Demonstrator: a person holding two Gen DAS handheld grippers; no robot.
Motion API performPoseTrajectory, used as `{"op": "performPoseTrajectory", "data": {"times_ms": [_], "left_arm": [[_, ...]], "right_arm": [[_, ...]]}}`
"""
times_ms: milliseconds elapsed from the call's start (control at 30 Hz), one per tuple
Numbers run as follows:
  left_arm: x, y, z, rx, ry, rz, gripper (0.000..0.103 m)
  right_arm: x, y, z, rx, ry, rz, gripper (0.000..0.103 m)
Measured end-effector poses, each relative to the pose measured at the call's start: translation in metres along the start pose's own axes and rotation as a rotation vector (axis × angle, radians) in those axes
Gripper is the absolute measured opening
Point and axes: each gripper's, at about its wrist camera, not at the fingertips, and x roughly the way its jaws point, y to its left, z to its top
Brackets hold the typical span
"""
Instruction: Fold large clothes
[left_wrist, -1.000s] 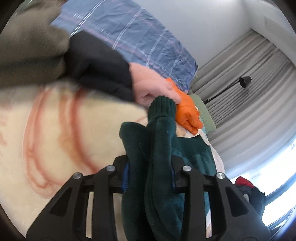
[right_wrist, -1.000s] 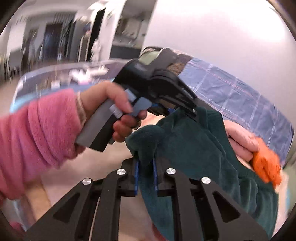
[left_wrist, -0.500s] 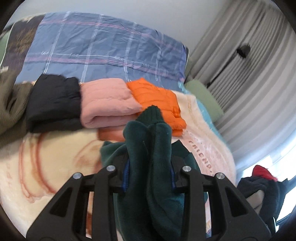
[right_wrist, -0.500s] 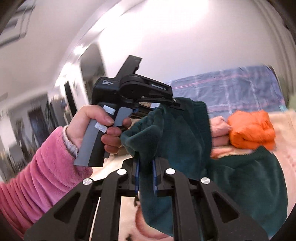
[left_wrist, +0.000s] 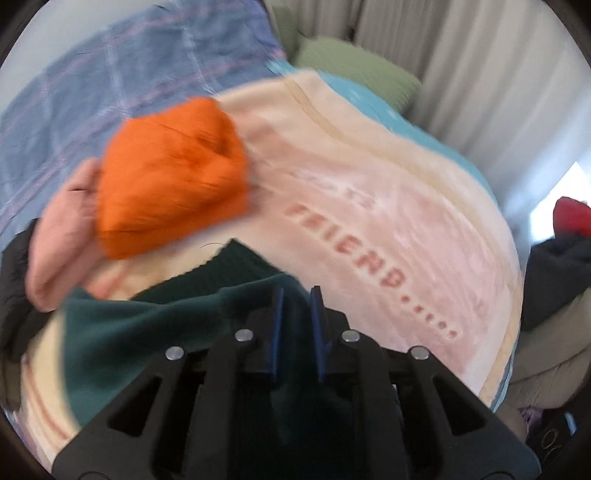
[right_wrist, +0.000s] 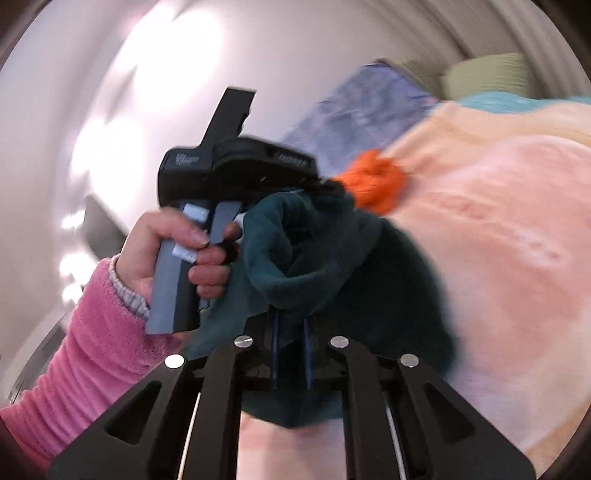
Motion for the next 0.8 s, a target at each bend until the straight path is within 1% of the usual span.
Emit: {"op": "performPoseTrajectory", "data": {"times_ms": [33, 100, 133, 200, 233, 267, 300, 333, 367, 433, 467, 500, 533, 567, 600, 633, 700, 733, 767, 800], "left_arm": [[0.019, -0.006, 0.0, 0.008, 0.023, -0.023, 0.014], [0.039, -0.01, -0.003, 0.007, 0.058, -0.044, 0.014], [0.047, -0.012, -0.007, 0.013, 0.069, -0.061, 0.014], [0.052, -0.015, -0.01, 0.015, 0.063, -0.09, 0.014], [0.051, -0.014, -0.012, 0.018, 0.056, -0.1, 0.014], [0.05, -0.012, -0.013, 0.018, 0.048, -0.109, 0.014], [0.05, -0.011, -0.013, 0.015, 0.044, -0.118, 0.015], [0.049, -0.009, -0.014, 0.008, 0.04, -0.13, 0.015], [0.049, -0.007, -0.015, 0.005, 0.036, -0.136, 0.015], [0.051, -0.011, -0.017, 0.013, 0.03, -0.138, 0.016], [0.052, -0.013, -0.018, 0.023, 0.029, -0.132, 0.016], [0.052, -0.014, -0.018, 0.03, 0.026, -0.128, 0.018], [0.05, -0.016, -0.019, 0.043, 0.022, -0.121, 0.02], [0.049, -0.017, -0.019, 0.053, 0.018, -0.119, 0.022], [0.046, -0.017, -0.019, 0.053, 0.014, -0.126, 0.022], [0.037, -0.017, -0.02, 0.053, -0.003, -0.148, 0.023], [0.018, -0.018, -0.022, 0.079, -0.034, -0.178, 0.023], [-0.002, -0.02, -0.025, 0.123, -0.069, -0.176, 0.023], [-0.023, -0.021, -0.029, 0.178, -0.112, -0.143, 0.024], [-0.037, -0.021, -0.031, 0.21, -0.14, -0.108, 0.024]], "right_arm": [[-0.002, -0.014, -0.001, 0.038, 0.012, -0.018, 0.01], [0.001, -0.038, -0.007, 0.105, 0.073, -0.028, 0.01], [0.002, -0.042, -0.011, 0.11, 0.097, -0.032, 0.011], [0.004, -0.044, -0.017, 0.099, 0.118, -0.035, 0.018], [0.002, -0.044, -0.018, 0.103, 0.12, -0.024, 0.024], [0.001, -0.043, -0.018, 0.11, 0.123, -0.003, 0.041], [-0.001, -0.043, -0.015, 0.115, 0.122, 0.014, 0.053], [-0.001, -0.043, -0.011, 0.124, 0.118, 0.025, 0.071], [-0.001, -0.042, -0.008, 0.131, 0.112, 0.029, 0.074], [0.004, -0.04, -0.001, 0.129, 0.115, 0.028, 0.074], [0.009, -0.042, 0.002, 0.132, 0.117, 0.016, 0.066], [0.015, -0.045, 0.003, 0.143, 0.122, -0.017, 0.052], [0.023, -0.048, 0.005, 0.15, 0.139, -0.043, 0.04], [0.032, -0.054, 0.006, 0.169, 0.159, -0.08, 0.035], [0.038, -0.062, 0.003, 0.201, 0.174, -0.094, 0.035], [0.042, -0.068, 0.0, 0.217, 0.19, -0.09, 0.034], [0.045, -0.072, -0.006, 0.226, 0.201, -0.096, 0.034], [0.043, -0.07, -0.006, 0.2, 0.188, -0.12, 0.034], [0.041, -0.068, -0.006, 0.176, 0.181, -0.139, 0.034], [0.041, -0.064, -0.005, 0.146, 0.177, -0.161, 0.034]]}}
